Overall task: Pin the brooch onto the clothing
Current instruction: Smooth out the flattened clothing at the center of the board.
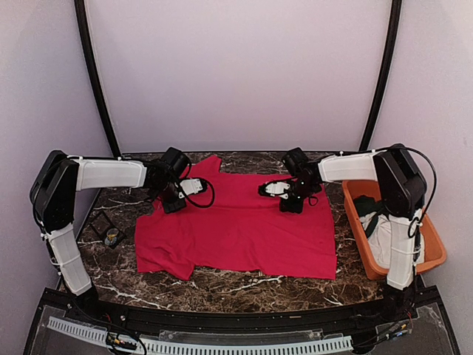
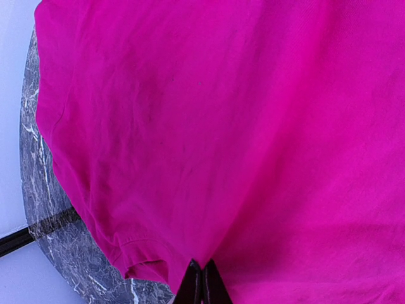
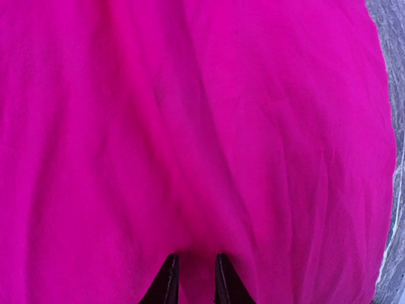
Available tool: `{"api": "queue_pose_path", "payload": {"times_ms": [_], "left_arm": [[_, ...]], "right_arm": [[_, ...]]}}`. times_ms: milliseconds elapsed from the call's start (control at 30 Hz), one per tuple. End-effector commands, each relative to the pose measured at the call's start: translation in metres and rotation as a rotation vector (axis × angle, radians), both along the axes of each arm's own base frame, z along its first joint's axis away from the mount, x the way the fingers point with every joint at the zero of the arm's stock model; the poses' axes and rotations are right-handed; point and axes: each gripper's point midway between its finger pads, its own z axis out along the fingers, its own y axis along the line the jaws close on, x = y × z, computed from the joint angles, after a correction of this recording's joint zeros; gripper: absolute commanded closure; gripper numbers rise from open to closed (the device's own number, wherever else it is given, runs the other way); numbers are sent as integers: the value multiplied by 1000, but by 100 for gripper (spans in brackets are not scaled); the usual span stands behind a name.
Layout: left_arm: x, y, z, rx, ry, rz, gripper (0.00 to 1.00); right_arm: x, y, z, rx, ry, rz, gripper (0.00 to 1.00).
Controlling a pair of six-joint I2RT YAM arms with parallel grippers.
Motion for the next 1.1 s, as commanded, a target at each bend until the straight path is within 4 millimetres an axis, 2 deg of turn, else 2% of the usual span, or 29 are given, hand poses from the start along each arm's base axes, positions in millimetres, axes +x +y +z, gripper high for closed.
{"api": "queue_pose_path", "payload": {"times_ms": [0, 267, 400, 467, 600, 633, 833, 867, 900, 967, 1067], "left_arm": [[1, 5, 16, -17, -37, 25, 99], [0, 4, 16, -22, -33, 23, 99], [0, 4, 15, -22, -31, 22, 99], [0, 4, 15, -19, -31, 23, 99], [2, 6, 15, -13, -41, 35, 99], [3, 6, 16, -11, -42, 37, 99], [7, 12, 15, 17, -63, 61, 99], [7, 12, 16, 17, -65, 61, 99], [7, 11, 16, 15, -64, 60, 99], [7, 10, 15, 10, -60, 59, 99], [7, 10, 12, 11, -54, 62, 99]], "right_arm": [[9, 1, 22, 24, -73, -3, 76], [11, 0, -8, -6, -11, -18, 58], [9, 2, -17, 11, 45, -23, 57], [6, 3, -18, 17, 73, -23, 66], [-1, 4, -8, 38, 86, -9, 97], [-1, 3, -3, 40, 75, -5, 100], [4, 0, 32, 61, -23, -7, 100], [6, -1, 39, 66, -50, -12, 91], [7, -2, 48, 71, -78, -15, 65], [3, -3, 56, 80, -92, -3, 56], [-5, -1, 55, 90, -86, 30, 54]]}}
